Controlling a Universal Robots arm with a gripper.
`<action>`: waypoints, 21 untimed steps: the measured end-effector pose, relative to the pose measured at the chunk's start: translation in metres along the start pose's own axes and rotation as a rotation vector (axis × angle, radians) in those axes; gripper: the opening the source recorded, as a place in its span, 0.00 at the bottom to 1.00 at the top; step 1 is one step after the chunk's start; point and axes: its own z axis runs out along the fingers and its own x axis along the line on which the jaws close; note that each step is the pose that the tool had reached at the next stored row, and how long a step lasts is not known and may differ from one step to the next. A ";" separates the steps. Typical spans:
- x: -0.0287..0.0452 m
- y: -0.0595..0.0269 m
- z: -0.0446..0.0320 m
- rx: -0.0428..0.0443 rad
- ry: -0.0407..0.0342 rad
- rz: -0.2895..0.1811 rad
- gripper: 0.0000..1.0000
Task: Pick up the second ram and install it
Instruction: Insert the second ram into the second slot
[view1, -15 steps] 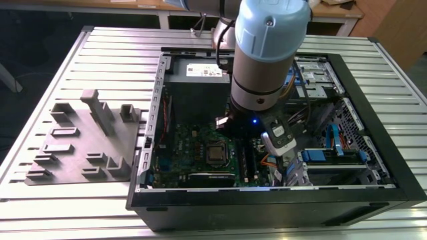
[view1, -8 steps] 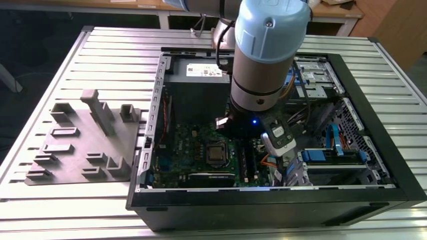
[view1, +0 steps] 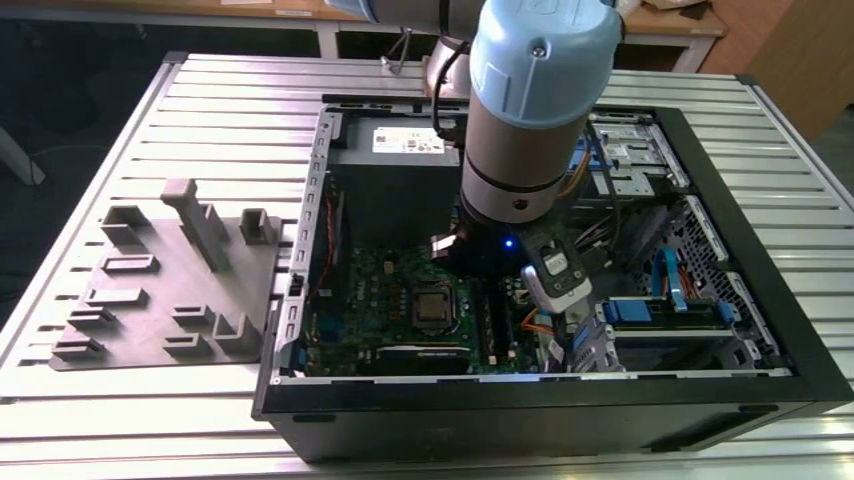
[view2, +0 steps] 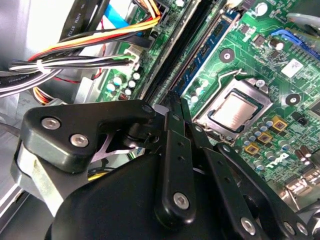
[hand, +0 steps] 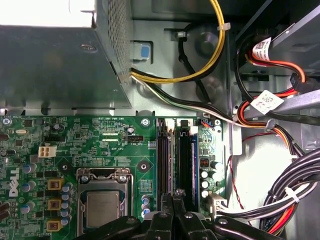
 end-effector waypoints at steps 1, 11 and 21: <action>0.0001 -0.0001 0.0003 -0.0001 0.0000 0.000 0.08; 0.0003 -0.0005 0.0039 -0.0001 0.0001 0.000 0.08; 0.0003 -0.0006 0.0044 -0.0002 0.0001 0.000 0.08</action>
